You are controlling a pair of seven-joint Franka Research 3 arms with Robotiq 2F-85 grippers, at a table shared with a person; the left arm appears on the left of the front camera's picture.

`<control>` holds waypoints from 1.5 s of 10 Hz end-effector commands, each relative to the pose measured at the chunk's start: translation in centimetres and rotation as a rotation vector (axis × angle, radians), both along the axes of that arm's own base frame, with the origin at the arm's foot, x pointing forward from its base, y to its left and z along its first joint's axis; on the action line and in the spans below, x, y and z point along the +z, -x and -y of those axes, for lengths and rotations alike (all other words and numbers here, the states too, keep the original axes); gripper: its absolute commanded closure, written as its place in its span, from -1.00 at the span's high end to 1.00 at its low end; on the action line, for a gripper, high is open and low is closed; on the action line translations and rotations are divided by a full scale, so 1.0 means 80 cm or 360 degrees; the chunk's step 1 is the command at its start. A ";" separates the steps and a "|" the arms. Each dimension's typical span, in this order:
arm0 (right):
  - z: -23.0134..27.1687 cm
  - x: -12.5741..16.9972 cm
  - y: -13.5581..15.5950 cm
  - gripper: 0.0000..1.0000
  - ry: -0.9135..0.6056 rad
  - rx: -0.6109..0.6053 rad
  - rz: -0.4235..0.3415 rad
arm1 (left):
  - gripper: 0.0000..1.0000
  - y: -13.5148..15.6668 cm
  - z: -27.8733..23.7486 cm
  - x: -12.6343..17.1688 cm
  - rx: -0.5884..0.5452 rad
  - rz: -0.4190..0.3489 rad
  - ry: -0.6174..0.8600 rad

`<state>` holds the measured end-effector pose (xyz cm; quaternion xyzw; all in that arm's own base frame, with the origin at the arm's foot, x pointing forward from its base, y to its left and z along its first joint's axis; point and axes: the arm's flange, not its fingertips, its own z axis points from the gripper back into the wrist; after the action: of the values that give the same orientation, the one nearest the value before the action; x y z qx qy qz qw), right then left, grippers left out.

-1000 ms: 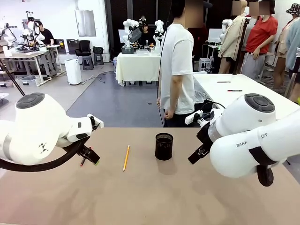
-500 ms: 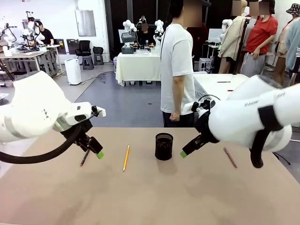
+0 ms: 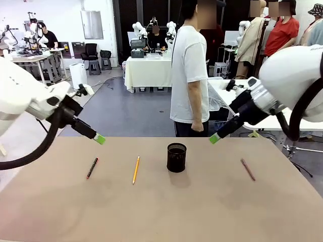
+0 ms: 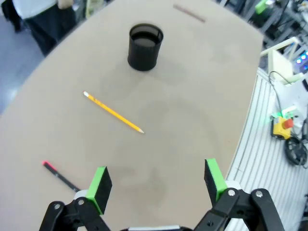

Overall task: Place the pens into the pen holder.
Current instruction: Pick up a writing instrument from the table and place it into the Pen holder.

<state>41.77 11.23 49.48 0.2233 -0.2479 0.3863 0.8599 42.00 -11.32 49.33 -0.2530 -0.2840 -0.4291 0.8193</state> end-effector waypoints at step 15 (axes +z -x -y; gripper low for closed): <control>0.185 0.200 0.044 1.00 0.0100 -0.0045 0.0371 | 1.00 -0.003 -0.097 0.161 0.0419 0.0473 -0.0178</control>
<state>38.65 -2.99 65.01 0.1418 -0.3400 0.4061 0.8363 42.58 -3.72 61.69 -0.0988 -0.4088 -0.3700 0.8284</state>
